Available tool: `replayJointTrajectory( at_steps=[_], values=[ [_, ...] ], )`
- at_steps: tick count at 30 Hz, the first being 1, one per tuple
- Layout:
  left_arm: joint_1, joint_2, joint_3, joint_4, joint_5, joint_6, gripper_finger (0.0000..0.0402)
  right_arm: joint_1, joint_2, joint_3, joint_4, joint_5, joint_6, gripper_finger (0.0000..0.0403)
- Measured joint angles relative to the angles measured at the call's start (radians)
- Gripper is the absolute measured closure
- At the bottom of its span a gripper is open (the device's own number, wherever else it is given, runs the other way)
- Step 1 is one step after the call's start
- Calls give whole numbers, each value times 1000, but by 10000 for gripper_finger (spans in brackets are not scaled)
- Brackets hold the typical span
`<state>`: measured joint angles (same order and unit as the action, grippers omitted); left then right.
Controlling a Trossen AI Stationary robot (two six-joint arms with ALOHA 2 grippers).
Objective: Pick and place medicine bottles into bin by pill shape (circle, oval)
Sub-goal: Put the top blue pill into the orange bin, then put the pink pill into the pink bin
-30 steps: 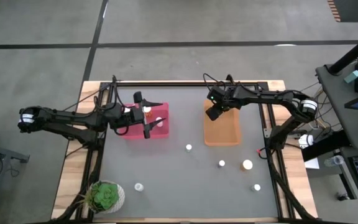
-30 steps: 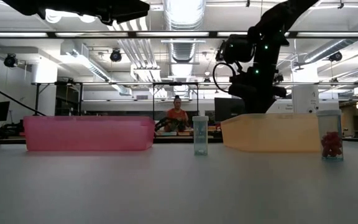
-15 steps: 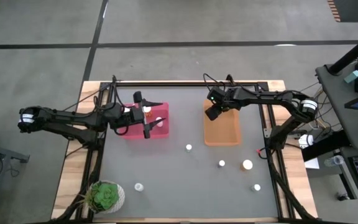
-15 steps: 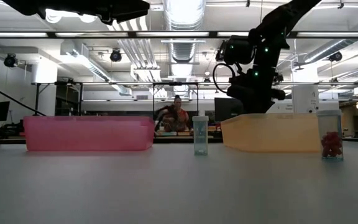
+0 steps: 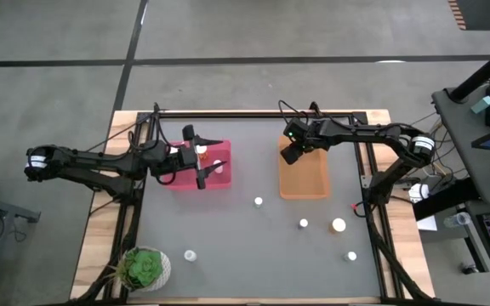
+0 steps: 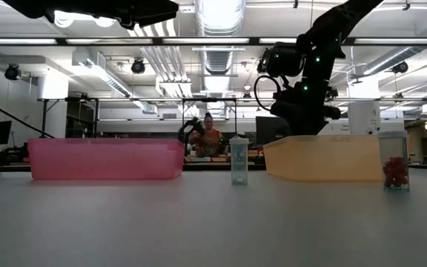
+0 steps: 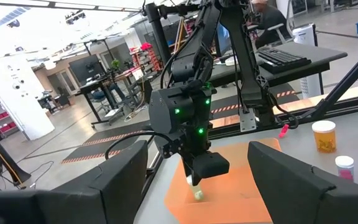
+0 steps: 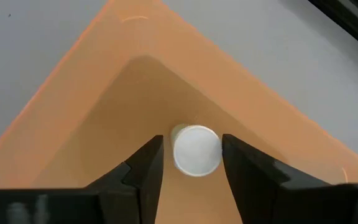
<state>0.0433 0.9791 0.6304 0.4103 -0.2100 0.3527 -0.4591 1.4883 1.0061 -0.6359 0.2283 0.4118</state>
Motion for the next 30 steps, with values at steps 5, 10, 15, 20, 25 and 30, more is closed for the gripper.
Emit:
replayJointTrajectory(
  at_steps=[5,10,15,20,25,30],
  values=[
    [0,0,0,0,0,0,139,0,0,0,7,8,8,227],
    [0,0,0,0,0,0,139,0,0,0,10,8,8,211],
    [0,0,0,0,0,0,139,0,-5,11,2,8,8,207],
    [0,0,0,0,0,0,139,1,-15,53,-22,8,8,209],
    [0,0,0,0,0,0,139,30,-61,77,-49,8,17,210],
    [0,0,0,0,0,0,139,124,-147,70,-34,9,41,214]
  ],
)
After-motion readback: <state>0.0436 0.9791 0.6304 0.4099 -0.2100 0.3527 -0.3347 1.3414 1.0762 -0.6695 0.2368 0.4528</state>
